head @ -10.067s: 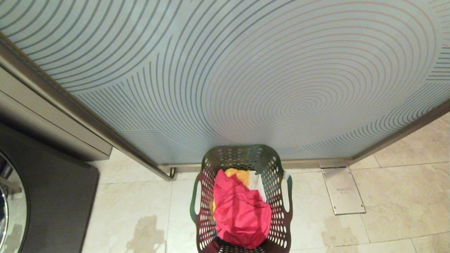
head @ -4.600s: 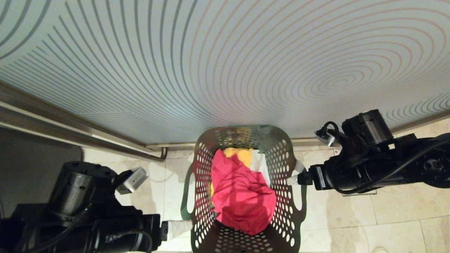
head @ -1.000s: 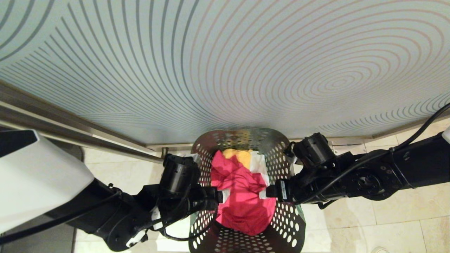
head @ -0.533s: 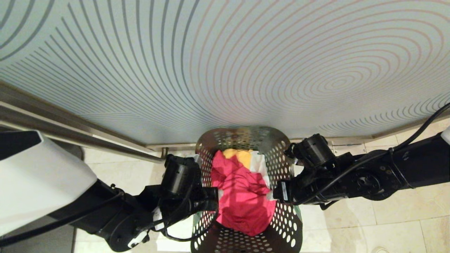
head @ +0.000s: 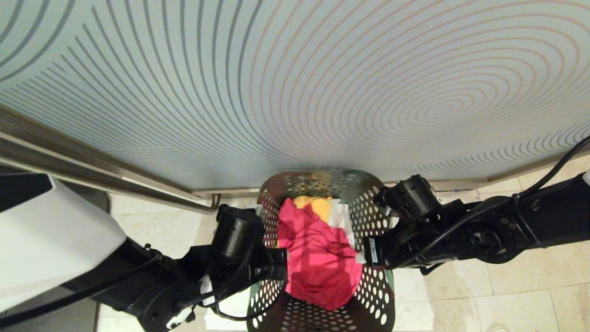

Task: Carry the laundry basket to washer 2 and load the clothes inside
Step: Pick up the clothes basket and put it beside the washing machine

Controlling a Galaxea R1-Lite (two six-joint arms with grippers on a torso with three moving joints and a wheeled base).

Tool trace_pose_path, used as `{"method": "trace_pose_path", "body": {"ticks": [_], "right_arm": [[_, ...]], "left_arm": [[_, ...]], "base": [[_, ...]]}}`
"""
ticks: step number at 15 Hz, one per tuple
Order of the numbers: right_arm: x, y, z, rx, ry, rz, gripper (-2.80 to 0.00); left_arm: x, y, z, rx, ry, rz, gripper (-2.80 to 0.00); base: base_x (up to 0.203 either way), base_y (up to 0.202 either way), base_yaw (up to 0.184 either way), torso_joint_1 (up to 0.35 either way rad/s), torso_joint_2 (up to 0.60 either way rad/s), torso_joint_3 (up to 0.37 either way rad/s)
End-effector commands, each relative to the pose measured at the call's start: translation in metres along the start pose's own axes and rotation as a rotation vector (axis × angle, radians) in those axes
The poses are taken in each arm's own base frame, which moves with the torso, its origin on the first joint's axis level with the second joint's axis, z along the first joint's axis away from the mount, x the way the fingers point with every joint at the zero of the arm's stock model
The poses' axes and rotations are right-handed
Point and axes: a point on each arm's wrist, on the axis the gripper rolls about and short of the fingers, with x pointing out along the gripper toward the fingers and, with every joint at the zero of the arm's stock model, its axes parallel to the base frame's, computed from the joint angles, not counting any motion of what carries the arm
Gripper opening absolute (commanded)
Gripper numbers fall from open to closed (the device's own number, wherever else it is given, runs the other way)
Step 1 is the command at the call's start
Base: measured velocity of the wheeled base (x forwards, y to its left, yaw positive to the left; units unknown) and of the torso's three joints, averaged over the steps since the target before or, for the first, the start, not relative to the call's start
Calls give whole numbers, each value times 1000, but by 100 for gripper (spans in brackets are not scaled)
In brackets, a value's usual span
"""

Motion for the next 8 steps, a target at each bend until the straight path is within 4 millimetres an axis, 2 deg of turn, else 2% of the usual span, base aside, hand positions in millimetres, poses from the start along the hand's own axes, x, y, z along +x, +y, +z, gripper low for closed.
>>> {"method": "trace_pose_path", "body": {"ticks": [1, 4, 8], "right_arm": [[-2, 0, -1, 1, 0, 2, -280], [-31, 4, -7, -28, 55, -17, -280], [-71, 16, -20, -70, 84, -6, -280]], "left_arm": [[-3, 0, 0, -1, -3, -1, -280], [-20, -2, 8, 22, -6, 10, -280], [-59, -4, 23, 22, -42, -1, -280]], "base": [[0, 0, 0, 0, 0, 0], [0, 0, 0, 0, 0, 0], [0, 0, 0, 0, 0, 0]]}}
